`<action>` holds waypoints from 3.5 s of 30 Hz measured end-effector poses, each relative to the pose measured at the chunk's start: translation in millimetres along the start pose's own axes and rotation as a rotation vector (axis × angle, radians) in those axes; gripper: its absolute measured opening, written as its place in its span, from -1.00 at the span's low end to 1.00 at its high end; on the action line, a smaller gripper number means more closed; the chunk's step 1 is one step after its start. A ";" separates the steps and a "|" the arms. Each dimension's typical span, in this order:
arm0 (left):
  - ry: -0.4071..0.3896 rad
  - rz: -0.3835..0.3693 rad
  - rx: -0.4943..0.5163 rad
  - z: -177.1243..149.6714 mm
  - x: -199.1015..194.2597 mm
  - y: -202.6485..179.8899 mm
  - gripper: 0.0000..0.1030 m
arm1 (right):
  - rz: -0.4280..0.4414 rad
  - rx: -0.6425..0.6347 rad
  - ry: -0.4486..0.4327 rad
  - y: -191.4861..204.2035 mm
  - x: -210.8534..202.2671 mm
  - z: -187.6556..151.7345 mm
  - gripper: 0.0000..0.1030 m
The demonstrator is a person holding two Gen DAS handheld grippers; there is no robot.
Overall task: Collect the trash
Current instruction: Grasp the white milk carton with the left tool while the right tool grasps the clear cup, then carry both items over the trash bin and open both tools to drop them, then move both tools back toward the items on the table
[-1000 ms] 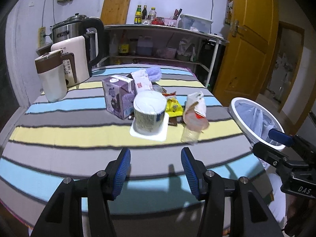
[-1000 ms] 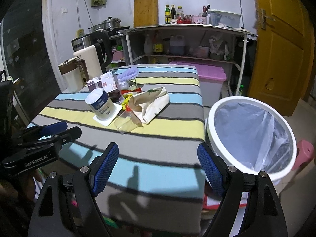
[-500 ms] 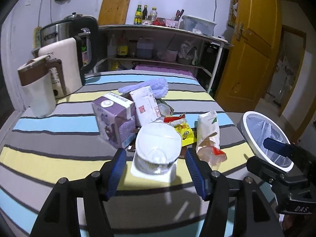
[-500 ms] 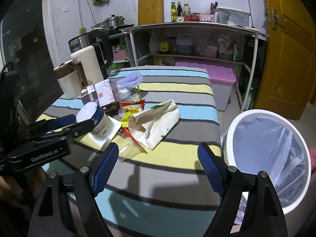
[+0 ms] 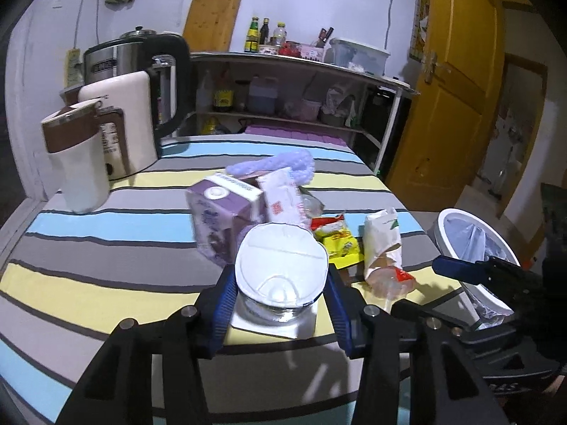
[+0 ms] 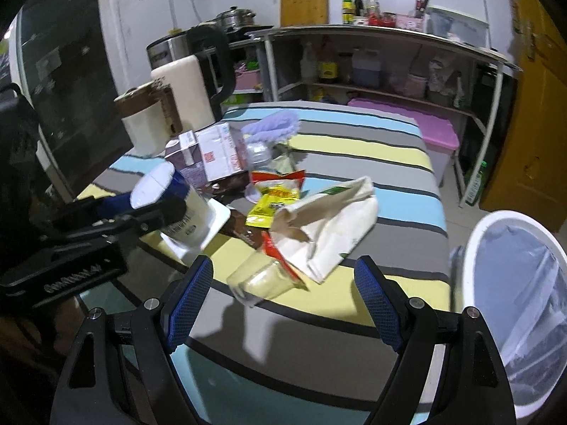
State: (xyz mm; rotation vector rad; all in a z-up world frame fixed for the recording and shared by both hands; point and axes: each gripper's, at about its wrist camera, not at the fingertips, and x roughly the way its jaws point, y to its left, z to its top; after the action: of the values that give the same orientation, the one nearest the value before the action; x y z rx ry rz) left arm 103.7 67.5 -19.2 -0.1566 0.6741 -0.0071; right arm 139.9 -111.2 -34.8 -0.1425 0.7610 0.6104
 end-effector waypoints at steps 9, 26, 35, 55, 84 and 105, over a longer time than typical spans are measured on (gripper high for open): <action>-0.004 0.016 -0.028 -4.3 -11.7 17.1 -0.06 | 0.017 -0.106 0.065 14.5 24.8 3.4 0.39; -0.010 -0.019 -0.003 -5.2 -23.7 1.3 -0.06 | 0.022 -0.064 0.048 9.8 3.9 0.2 -0.01; -0.019 -0.113 0.079 11.2 -19.1 -51.4 -0.06 | -0.065 0.056 -0.016 -36.5 -40.6 -10.0 -0.01; 0.035 -0.427 0.291 27.9 32.0 -215.8 -0.06 | -0.298 0.360 -0.037 -165.4 -106.6 -64.1 -0.01; 0.090 -0.464 0.285 19.3 52.2 -230.3 -0.04 | -0.358 0.407 -0.071 -184.9 -127.8 -74.9 0.14; 0.071 -0.226 0.127 -9.9 -0.5 -118.3 -0.04 | -0.204 0.292 -0.056 -99.0 -107.9 -55.7 0.14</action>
State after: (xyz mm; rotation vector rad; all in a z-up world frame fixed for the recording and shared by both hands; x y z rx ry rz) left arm 102.4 -50.8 -9.2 -0.1097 0.7220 -0.2730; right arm 101.8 -261.3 -10.6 0.0654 0.7621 0.3034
